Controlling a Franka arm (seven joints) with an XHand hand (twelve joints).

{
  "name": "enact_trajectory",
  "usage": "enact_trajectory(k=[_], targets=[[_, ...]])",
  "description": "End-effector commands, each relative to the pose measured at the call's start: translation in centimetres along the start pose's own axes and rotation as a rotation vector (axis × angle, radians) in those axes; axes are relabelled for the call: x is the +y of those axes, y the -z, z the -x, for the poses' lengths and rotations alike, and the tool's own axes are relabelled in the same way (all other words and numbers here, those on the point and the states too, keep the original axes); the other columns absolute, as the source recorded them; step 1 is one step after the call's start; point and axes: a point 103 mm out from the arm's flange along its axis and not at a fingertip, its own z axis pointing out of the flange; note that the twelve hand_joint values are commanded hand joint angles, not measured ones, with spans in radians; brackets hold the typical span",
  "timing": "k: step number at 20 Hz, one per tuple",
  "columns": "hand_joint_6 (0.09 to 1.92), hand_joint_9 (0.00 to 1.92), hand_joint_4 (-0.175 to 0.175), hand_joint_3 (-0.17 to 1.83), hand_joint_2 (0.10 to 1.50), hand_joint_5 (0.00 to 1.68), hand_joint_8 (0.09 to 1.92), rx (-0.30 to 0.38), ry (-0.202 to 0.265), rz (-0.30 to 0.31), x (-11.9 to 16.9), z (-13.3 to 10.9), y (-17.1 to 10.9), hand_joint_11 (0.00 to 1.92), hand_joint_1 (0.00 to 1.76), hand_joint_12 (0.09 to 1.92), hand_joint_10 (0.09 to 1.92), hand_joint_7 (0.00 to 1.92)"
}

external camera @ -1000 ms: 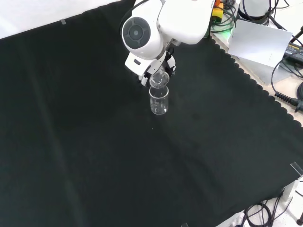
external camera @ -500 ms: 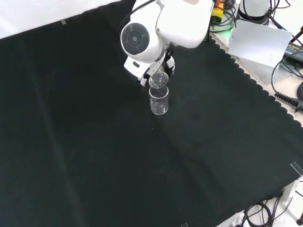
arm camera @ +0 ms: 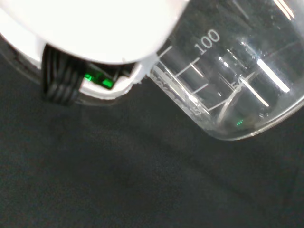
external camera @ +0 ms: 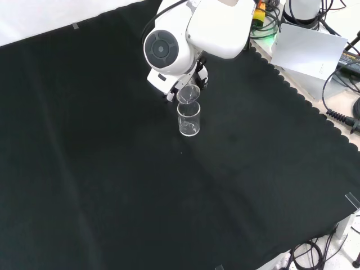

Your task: Pour the water from the handheld beaker into the one on the table.

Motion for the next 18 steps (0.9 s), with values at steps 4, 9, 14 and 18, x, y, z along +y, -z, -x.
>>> enact_trajectory(k=[4,9,14,18], targets=[[0.6,1.57,-0.175,0.9,0.45,1.26,0.54,-0.012,0.002,0.004,-0.17,0.02,0.15,1.24,1.45,0.71,0.44,1.43],[0.63,1.6,-0.175,0.92,0.46,1.28,0.53,-0.029,0.007,-0.009,-0.3,-0.26,0.29,1.24,1.39,0.72,0.47,1.47],[0.61,1.57,-0.175,0.91,0.45,1.26,0.55,-0.041,0.007,-0.029,-0.33,-0.53,0.33,1.23,1.45,0.72,0.46,1.43],[0.64,1.6,-0.175,0.93,0.46,1.28,0.53,-0.051,0.006,-0.043,-0.28,-0.71,0.38,1.24,1.38,0.72,0.48,1.48]])
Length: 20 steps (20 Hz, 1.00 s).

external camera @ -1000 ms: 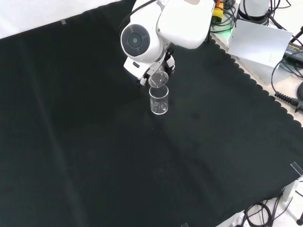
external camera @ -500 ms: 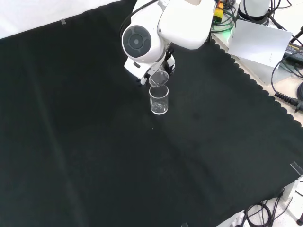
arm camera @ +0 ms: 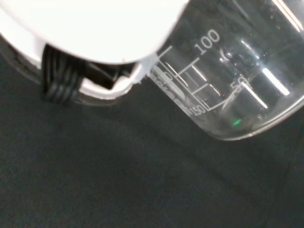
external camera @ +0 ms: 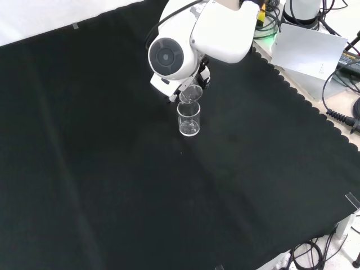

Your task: Pour the water from the handheld beaker into the one on the table.

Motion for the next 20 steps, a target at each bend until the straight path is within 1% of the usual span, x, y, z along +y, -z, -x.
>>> enact_trajectory(k=[1,3,6,9,12,15,17,20], targets=[[0.65,1.6,-0.175,0.93,0.46,1.28,0.53,-0.013,-0.001,-0.015,0.03,-0.18,0.08,1.24,1.36,0.72,0.49,1.49],[0.65,1.61,-0.175,0.93,0.46,1.29,0.52,-0.017,-0.001,-0.02,0.0,-0.3,0.13,1.24,1.34,0.72,0.5,1.5],[0.62,1.57,-0.175,0.91,0.45,1.26,0.55,-0.022,0.0,-0.025,0.02,-0.51,0.21,1.23,1.43,0.72,0.48,1.44],[0.62,1.56,-0.175,0.91,0.45,1.25,0.56,-0.028,-0.004,-0.032,0.04,-0.64,0.3,1.23,1.45,0.72,0.47,1.42],[0.65,1.6,-0.175,0.93,0.46,1.28,0.54,-0.034,-0.01,-0.04,0.07,-0.69,0.4,1.24,1.36,0.73,0.5,1.49],[0.64,1.6,-0.175,0.93,0.46,1.29,0.51,-0.042,-0.016,-0.05,0.11,-0.74,0.44,1.24,1.34,0.73,0.53,1.51],[0.63,1.57,-0.175,0.92,0.45,1.27,0.54,-0.047,-0.018,-0.058,0.13,-0.79,0.46,1.23,1.41,0.73,0.49,1.46],[0.62,1.56,-0.175,0.91,0.45,1.25,0.56,-0.055,-0.025,-0.069,0.11,-0.72,0.53,1.23,1.45,0.73,0.47,1.43]])
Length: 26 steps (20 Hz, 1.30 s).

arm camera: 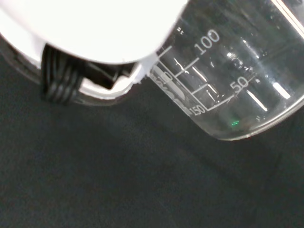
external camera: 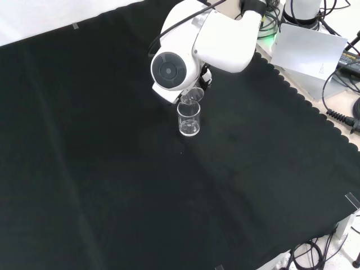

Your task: Pour the water from the handheld beaker into the one on the table.

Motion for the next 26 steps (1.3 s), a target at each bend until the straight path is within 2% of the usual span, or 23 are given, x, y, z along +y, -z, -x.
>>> enact_trajectory(k=[1,4,26], targets=[[0.62,1.56,-0.175,0.91,0.45,1.25,0.56,-0.012,-0.013,-0.018,-0.04,0.09,0.06,1.23,1.45,0.73,0.47,1.42],[0.63,1.56,-0.175,0.91,0.45,1.25,0.56,-0.018,-0.025,-0.037,-0.07,0.14,0.12,1.23,1.45,0.73,0.47,1.42],[0.64,1.55,-0.175,0.91,0.46,1.24,0.58,-0.033,-0.026,-0.085,0.37,-0.1,0.51,1.23,1.45,0.73,0.48,1.41]])
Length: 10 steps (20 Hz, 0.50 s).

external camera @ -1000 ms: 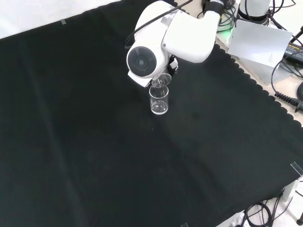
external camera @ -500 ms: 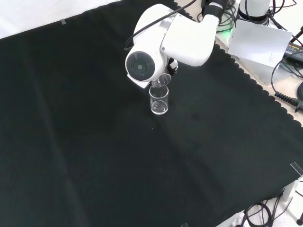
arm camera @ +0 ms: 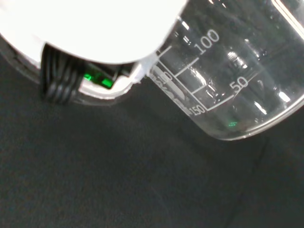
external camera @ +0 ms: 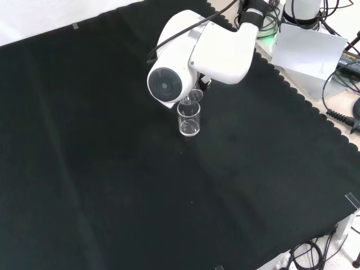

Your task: Pour the water from the handheld beaker into the one on the table.

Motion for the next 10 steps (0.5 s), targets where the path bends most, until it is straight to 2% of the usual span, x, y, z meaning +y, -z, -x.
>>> enact_trajectory(k=[1,10], targets=[[0.64,1.55,-0.175,0.91,0.46,1.24,0.58,-0.001,0.001,-0.007,-0.04,0.03,-0.01,1.23,1.45,0.73,0.48,1.41],[0.65,1.55,-0.175,0.91,0.46,1.24,0.58,-0.003,-0.005,-0.004,-0.07,-0.03,0.05,1.23,1.45,0.73,0.48,1.41]])
